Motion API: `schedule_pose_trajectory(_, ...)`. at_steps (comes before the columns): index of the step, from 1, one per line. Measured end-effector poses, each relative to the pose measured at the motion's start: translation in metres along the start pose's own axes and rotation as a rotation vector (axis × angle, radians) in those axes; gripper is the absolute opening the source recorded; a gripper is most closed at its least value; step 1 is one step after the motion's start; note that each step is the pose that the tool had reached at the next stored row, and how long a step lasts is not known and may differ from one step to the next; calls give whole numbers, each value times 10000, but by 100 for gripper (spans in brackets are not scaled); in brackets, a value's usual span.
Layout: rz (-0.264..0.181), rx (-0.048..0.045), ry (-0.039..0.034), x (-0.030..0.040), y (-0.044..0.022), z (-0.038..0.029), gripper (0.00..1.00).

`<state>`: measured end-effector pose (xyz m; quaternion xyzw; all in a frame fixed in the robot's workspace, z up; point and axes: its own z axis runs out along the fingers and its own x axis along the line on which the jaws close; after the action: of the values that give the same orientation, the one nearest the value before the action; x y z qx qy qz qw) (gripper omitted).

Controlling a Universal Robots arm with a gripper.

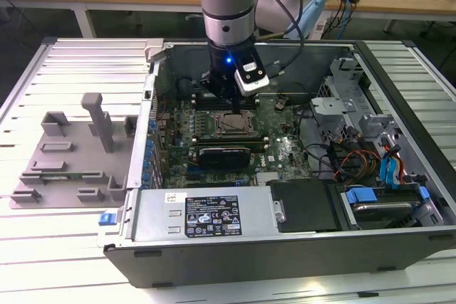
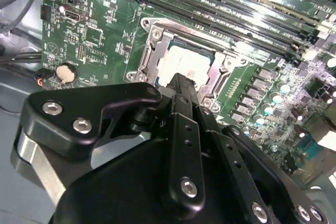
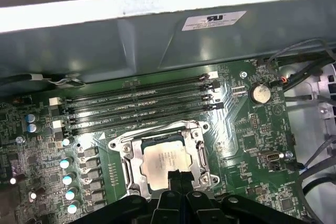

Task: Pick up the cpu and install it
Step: 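Install the first cpu locking lever, then install the second cpu locking lever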

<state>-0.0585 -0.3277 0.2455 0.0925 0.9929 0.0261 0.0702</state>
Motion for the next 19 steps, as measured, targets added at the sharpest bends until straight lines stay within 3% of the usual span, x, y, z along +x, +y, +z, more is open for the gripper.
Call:
schedule_pose_trajectory(15, -17, 0, 2, -1, 0, -8, 11)
schedule_pose_trajectory(19, -605, -58, 40, -1, 0, -7, 11)
